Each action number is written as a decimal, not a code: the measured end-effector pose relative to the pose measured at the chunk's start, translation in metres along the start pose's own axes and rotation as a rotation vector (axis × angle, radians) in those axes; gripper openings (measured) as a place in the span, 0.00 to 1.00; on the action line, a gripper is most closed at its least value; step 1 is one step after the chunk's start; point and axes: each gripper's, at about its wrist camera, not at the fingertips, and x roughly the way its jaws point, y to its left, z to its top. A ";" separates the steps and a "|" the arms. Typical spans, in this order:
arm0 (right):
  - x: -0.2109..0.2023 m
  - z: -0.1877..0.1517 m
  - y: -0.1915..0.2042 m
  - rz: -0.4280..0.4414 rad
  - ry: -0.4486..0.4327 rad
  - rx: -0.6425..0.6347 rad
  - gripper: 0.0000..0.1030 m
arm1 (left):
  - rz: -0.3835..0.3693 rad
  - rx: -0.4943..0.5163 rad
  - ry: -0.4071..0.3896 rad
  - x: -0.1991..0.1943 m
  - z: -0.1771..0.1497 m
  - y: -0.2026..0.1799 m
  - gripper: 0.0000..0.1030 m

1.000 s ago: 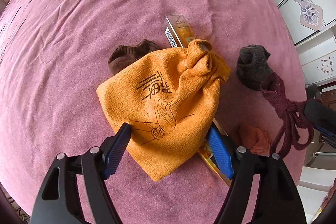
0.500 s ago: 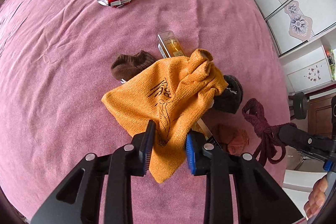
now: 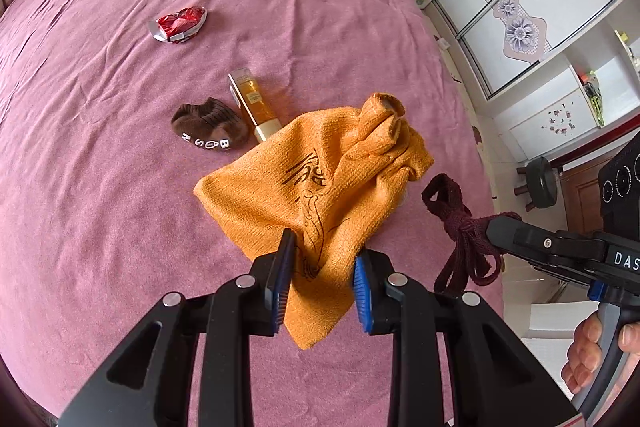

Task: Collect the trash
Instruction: 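Grasp the orange drawstring bag with the left tool while the right tool grasps the dark sock, then carry bag and sock over the yellow bin and open both tools to drop them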

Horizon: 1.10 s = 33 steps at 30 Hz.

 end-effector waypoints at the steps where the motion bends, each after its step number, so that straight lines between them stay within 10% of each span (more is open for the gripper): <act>1: -0.007 -0.005 -0.002 0.001 -0.009 0.003 0.10 | -0.006 0.013 -0.001 -0.003 -0.004 -0.007 0.27; 33: -0.209 -0.073 -0.167 -0.092 -0.291 0.178 0.10 | -0.154 0.364 0.106 0.031 -0.073 -0.268 0.27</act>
